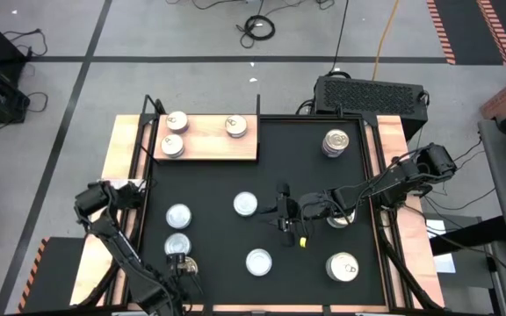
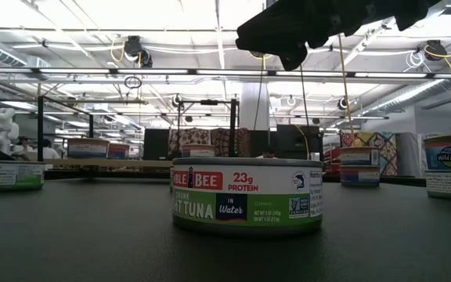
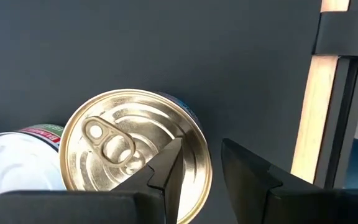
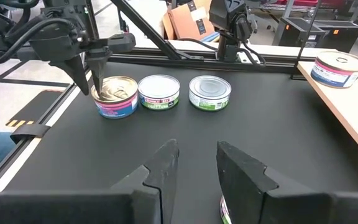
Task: Stack canned seafood by type on shelf
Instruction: Put the blue-pink tuna can on the shelf
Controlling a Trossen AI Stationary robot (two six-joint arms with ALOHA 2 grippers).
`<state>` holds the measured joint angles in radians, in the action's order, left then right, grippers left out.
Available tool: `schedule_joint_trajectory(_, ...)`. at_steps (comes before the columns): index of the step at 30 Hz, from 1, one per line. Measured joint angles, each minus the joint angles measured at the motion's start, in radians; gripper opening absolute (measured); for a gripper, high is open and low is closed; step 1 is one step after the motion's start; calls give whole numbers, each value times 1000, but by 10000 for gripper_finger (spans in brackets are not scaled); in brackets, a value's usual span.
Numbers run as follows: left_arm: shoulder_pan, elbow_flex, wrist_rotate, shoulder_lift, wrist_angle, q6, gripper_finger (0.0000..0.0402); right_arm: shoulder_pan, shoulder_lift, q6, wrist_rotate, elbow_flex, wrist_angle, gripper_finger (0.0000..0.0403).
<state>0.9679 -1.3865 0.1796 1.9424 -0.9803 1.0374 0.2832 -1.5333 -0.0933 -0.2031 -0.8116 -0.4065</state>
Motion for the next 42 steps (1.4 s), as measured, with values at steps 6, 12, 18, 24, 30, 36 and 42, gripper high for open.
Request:
schedule_joint_trajectory(6,23,0,47,28,-11,-2,111,0,0,0,0,0,0,105)
schedule_joint_trajectory(12,40,1,89,32,-41,5,80,0,0,0,0,0,0,105)
schedule_joint_trajectory(18,43,4,112,33,-72,4,9,0,0,0,0,0,0,105)
schedule_joint_trajectory(24,44,-3,134,33,-82,-21,3,0,0,0,0,0,0,105)
schedule_joint_trajectory(30,34,-60,190,44,-148,-57,1,0,0,0,0,0,0,105)
schedule_joint_trajectory(36,15,-97,204,40,-211,-100,0,0,0,0,0,0,0,105)
schedule_joint_trajectory(42,-28,-104,228,38,-208,-179,0,0,0,0,0,0,0,105)
